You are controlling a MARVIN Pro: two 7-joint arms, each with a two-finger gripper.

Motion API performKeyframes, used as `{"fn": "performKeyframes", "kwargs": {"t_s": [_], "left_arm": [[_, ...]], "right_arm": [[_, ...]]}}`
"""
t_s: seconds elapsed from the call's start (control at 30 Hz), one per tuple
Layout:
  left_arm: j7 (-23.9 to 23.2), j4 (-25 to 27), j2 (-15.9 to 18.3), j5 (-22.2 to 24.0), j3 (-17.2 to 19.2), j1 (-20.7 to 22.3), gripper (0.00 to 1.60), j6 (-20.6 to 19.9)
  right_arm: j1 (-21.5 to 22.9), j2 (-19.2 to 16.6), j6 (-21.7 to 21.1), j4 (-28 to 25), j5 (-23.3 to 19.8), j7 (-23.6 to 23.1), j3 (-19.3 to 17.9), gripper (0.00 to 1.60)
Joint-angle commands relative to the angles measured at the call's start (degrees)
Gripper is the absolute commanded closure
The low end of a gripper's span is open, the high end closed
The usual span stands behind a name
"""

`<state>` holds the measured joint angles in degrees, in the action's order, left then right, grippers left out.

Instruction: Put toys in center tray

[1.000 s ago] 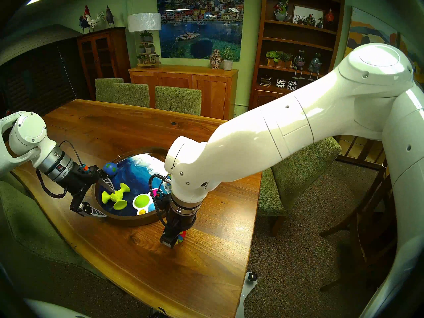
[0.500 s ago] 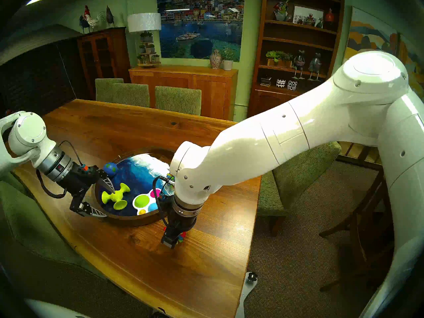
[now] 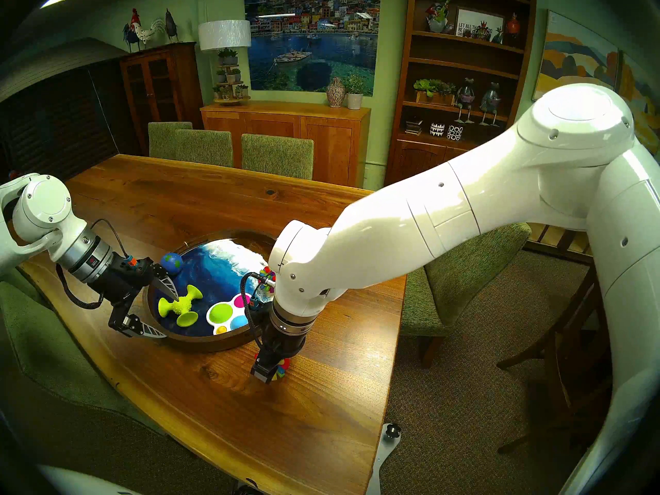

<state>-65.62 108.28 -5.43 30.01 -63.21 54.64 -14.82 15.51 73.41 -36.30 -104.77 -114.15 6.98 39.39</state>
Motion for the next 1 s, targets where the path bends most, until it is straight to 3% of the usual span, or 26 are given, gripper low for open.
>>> {"fn": "performKeyframes", "kwargs": {"t_s": [0.0,0.07,0.1,0.13,0.17,0.2,0.63,0.97], "left_arm": [[0.0,0.0,-0.3,0.4,-0.2,3.1,0.00,0.0],[0.0,0.0,-0.3,0.4,-0.5,3.4,0.00,0.0],[0.0,0.0,-0.3,0.4,-0.7,3.6,0.00,0.0],[0.0,0.1,-0.3,0.4,-0.8,3.7,0.00,0.0],[0.1,0.1,-0.3,0.4,-0.9,3.8,0.00,0.0],[0.1,0.1,-0.3,0.5,-1.1,4.0,0.00,0.0],[0.3,0.1,-0.3,0.4,-1.1,3.9,0.00,0.1],[0.3,0.1,-0.3,0.4,-1.3,4.1,0.00,0.1]], "right_arm": [[-0.2,1.2,-0.3,0.9,-0.3,0.3,-0.3,0.01],[-0.1,1.3,-0.2,0.9,-0.4,0.5,-0.3,0.53],[-0.1,1.3,-0.2,0.8,-0.5,0.5,-0.2,0.99],[0.1,1.3,-0.2,0.6,-0.6,0.7,-0.2,1.14],[0.3,1.3,-0.3,0.5,-0.7,0.8,-0.2,1.50],[0.7,1.2,-0.3,0.2,-0.9,1.1,-0.2,1.60],[8.5,-3.5,-3.6,-2.3,-1.7,2.4,-3.2,1.60],[11.7,-3.6,-5.4,-0.1,-2.6,1.4,-5.1,1.60]]}}
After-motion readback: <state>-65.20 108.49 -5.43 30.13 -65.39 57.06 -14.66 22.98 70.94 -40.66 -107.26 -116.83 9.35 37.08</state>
